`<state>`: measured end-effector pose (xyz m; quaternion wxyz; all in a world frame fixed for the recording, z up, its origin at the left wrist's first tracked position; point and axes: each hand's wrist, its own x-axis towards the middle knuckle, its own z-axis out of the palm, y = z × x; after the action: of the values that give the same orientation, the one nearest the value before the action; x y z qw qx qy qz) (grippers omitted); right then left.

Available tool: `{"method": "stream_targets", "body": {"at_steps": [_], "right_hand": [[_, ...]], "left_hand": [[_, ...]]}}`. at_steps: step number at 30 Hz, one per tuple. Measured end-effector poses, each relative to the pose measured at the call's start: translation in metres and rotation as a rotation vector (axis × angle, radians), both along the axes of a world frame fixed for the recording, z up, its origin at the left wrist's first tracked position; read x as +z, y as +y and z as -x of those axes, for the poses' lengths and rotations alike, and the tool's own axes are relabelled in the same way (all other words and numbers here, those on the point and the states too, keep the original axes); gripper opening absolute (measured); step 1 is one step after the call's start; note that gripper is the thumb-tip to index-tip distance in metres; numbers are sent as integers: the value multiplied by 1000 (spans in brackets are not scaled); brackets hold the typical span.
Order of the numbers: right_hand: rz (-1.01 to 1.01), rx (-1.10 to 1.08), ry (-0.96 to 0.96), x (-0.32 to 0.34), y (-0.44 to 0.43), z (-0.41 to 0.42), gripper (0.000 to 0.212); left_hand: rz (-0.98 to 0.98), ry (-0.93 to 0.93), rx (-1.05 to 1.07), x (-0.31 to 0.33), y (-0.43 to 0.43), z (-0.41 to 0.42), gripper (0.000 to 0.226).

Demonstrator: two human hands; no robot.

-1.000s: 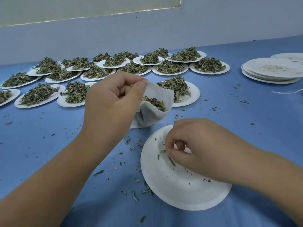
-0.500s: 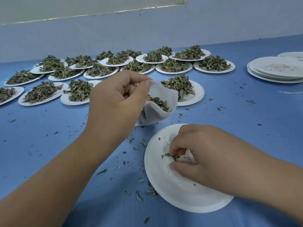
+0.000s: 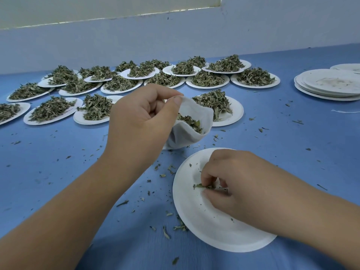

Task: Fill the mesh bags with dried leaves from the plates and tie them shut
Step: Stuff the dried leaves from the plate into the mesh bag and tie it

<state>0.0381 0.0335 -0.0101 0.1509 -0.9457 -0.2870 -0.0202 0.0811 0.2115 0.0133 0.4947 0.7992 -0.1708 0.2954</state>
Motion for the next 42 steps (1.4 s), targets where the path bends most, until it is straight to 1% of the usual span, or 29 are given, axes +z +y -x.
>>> {"method": "stream_targets", "body": {"at_steps": [7, 17, 21, 26, 31, 33, 36, 38, 39, 40, 42], "right_hand": [[47, 8, -3, 1, 4, 3, 15], [141, -22, -29, 2, 7, 3, 23], [128, -15, -22, 3, 9, 1, 21], [8, -38, 8, 1, 1, -3, 17], [-163, -81, 147, 12, -11, -9, 16], [-305, -70, 198, 22, -18, -11, 19], [-660, 0, 245, 35, -24, -12, 24], [-803, 24, 187, 38, -25, -11, 21], [-816, 20, 123, 37, -25, -11, 16], [-802, 5, 49, 36, -24, -11, 14], [-734, -45, -81, 33, -21, -11, 21]], "left_hand": [[6, 4, -5, 0, -1, -1, 15], [-3, 2, -11, -1, -1, -1, 15], [-9, -4, -13, -1, -2, 0, 16], [-9, 0, -17, -1, -2, 0, 17], [-14, -4, 0, 1, -1, 3, 15], [-19, -5, 1, 2, -1, 4, 16], [-32, -8, -12, 1, -3, 5, 16], [-49, -8, -28, 0, -6, 7, 14], [-72, -16, -32, -1, -9, 9, 13], [-99, -28, -35, -2, -11, 11, 11], [-135, -43, -35, -3, -16, 13, 11]]}}
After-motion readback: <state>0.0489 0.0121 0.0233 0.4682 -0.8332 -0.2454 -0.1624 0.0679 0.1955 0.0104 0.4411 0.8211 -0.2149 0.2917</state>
